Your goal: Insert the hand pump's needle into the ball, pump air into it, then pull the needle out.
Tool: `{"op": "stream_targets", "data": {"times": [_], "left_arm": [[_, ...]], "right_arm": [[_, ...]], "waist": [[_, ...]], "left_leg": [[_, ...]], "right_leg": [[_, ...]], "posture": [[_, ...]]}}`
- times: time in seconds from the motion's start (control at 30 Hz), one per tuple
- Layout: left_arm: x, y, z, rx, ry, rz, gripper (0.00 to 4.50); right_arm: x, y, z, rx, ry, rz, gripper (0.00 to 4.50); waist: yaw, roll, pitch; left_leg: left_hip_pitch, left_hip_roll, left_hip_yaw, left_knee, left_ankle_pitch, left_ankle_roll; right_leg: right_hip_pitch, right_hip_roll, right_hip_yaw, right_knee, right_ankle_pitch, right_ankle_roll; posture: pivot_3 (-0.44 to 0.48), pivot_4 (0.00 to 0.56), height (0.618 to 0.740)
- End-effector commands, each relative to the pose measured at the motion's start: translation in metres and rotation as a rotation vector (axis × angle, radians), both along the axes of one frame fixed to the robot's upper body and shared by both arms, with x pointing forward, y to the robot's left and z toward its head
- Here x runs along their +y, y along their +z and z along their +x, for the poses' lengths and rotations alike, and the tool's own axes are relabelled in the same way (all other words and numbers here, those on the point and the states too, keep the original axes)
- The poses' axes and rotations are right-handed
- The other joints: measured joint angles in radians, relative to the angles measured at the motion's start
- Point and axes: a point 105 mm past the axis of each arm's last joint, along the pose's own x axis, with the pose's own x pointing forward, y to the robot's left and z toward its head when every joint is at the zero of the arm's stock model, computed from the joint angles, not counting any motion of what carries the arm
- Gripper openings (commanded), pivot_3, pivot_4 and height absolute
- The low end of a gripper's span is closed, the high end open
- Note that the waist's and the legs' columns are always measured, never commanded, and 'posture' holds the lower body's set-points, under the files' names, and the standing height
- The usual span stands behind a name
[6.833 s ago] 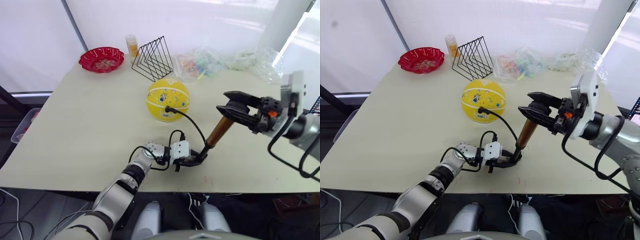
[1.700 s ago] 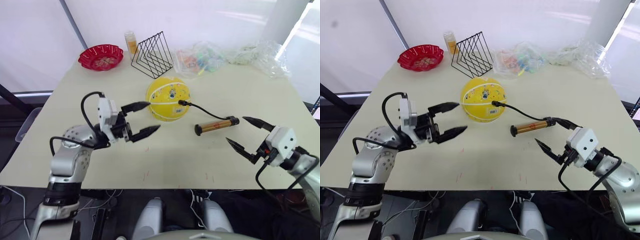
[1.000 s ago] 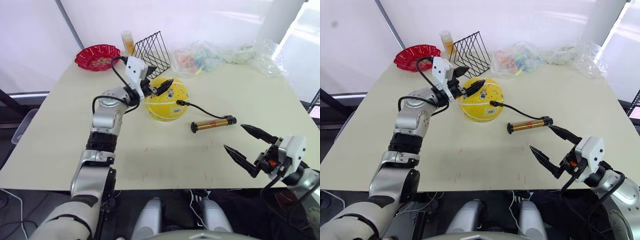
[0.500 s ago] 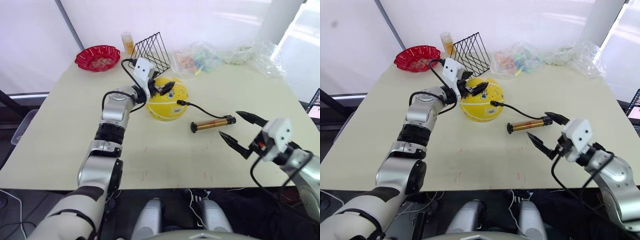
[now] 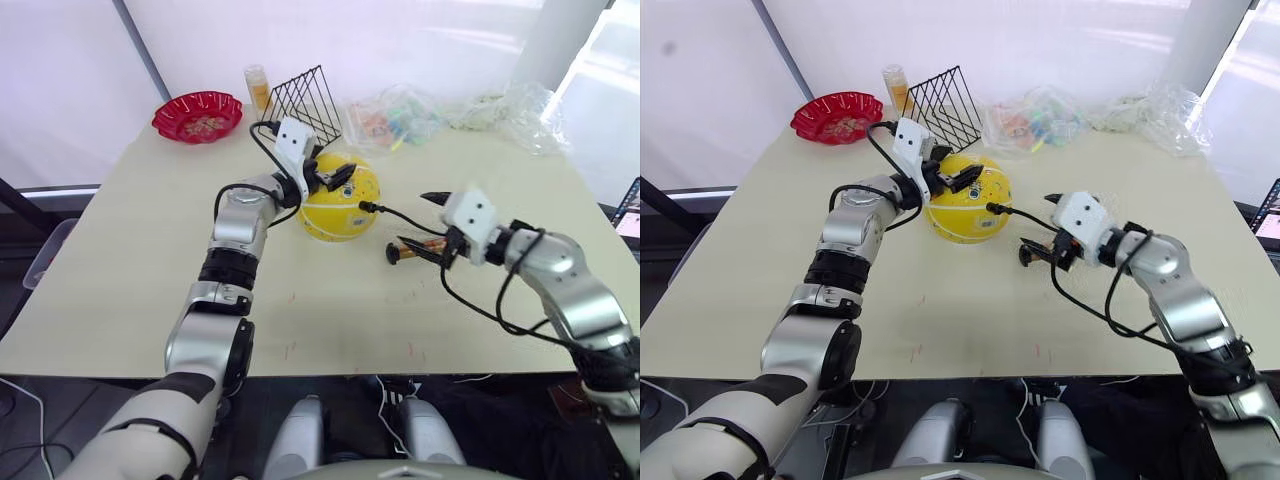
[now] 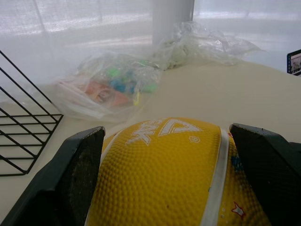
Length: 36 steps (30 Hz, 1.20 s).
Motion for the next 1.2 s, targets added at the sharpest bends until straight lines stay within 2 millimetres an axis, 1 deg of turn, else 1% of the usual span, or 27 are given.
{"op": "stream_targets", "data": {"times": [0.03, 0.17, 0.33, 0.73, 0.83, 1.0, 1.03, 1.07, 1.1, 1.2], "left_arm": [[-0.002, -0.022, -0.001, 0.065, 0.009, 0.030, 4.50], [0.000, -0.025, -0.001, 0.069, 0.015, 0.029, 4.50], [0.001, -0.026, -0.001, 0.065, 0.021, 0.034, 4.50], [0.002, -0.027, -0.002, 0.063, 0.032, 0.025, 4.50], [0.004, -0.027, -0.002, 0.064, 0.038, 0.023, 4.50], [0.007, -0.028, -0.001, 0.066, 0.048, 0.023, 4.50], [0.007, -0.028, -0.001, 0.067, 0.049, 0.023, 4.50], [0.007, -0.029, -0.001, 0.068, 0.050, 0.022, 4.50], [0.007, -0.030, -0.002, 0.070, 0.052, 0.023, 4.50], [0.010, -0.037, -0.003, 0.080, 0.060, 0.032, 4.50]], "right_arm": [[0.012, 0.006, 0.008, -0.035, 0.040, -0.054, 4.40], [0.028, 0.009, 0.020, -0.059, 0.073, -0.098, 4.40], [0.042, 0.013, 0.031, -0.103, 0.096, -0.144, 4.40], [0.066, 0.012, 0.041, -0.191, 0.150, -0.227, 4.40], [0.069, 0.011, 0.043, -0.202, 0.154, -0.229, 3.66], [0.070, 0.009, 0.042, -0.214, 0.164, -0.239, 1.36], [0.070, 0.009, 0.042, -0.215, 0.166, -0.241, 0.96], [0.070, 0.009, 0.042, -0.216, 0.167, -0.245, 0.45], [0.069, 0.009, 0.041, -0.222, 0.169, -0.252, 0.37], [0.068, 0.010, 0.041, -0.226, 0.169, -0.253, 0.37]], "waist": [[0.000, 0.000, 0.000], [-0.003, 0.000, 0.000], [-0.003, 0.000, 0.000], [-0.004, 0.000, 0.000], [-0.004, 0.000, 0.000], [-0.005, 0.000, 0.000], [-0.006, 0.000, 0.000], [-0.006, 0.000, 0.000], [-0.005, 0.000, 0.000], [-0.005, 0.000, 0.000]], "left_leg": [[0.000, 0.000, 0.000, 0.000, 0.000, 0.000], [0.000, 0.000, 0.000, 0.000, 0.000, 0.000], [0.000, 0.000, 0.000, 0.000, 0.000, 0.000], [0.001, 0.000, 0.000, 0.000, 0.000, 0.000], [0.001, -0.001, 0.000, 0.000, 0.000, 0.000], [0.001, -0.001, 0.000, 0.000, 0.000, 0.000], [0.001, -0.001, 0.000, 0.000, 0.000, 0.000], [0.001, -0.001, 0.000, 0.000, 0.000, 0.000], [0.001, -0.001, 0.000, 0.000, 0.000, 0.000], [0.001, -0.001, 0.000, 0.000, 0.000, 0.000]], "right_leg": [[0.000, 0.000, 0.000, 0.000, 0.000, 0.000], [0.000, 0.000, 0.000, 0.001, 0.000, 0.000], [0.000, 0.000, 0.000, 0.001, 0.000, 0.000], [0.000, 0.000, 0.000, 0.001, 0.000, 0.000], [0.000, 0.000, 0.000, 0.001, 0.000, 0.000], [0.000, 0.000, 0.000, 0.001, 0.000, 0.000], [0.000, 0.000, 0.000, 0.001, 0.000, 0.000], [-0.001, 0.000, 0.000, 0.001, 0.000, 0.000], [-0.001, 0.000, 0.000, 0.001, 0.000, 0.000], [-0.001, 0.000, 0.000, 0.001, 0.000, 0.000]], "posture": [[0.000, 0.150, 0.737], [0.000, 0.150, 0.737], [0.000, 0.150, 0.737], [0.000, 0.150, 0.737], [0.000, 0.150, 0.737], [0.000, 0.150, 0.737], [0.000, 0.150, 0.737], [0.000, 0.150, 0.737], [0.000, 0.150, 0.737], [0.000, 0.150, 0.737]]}}
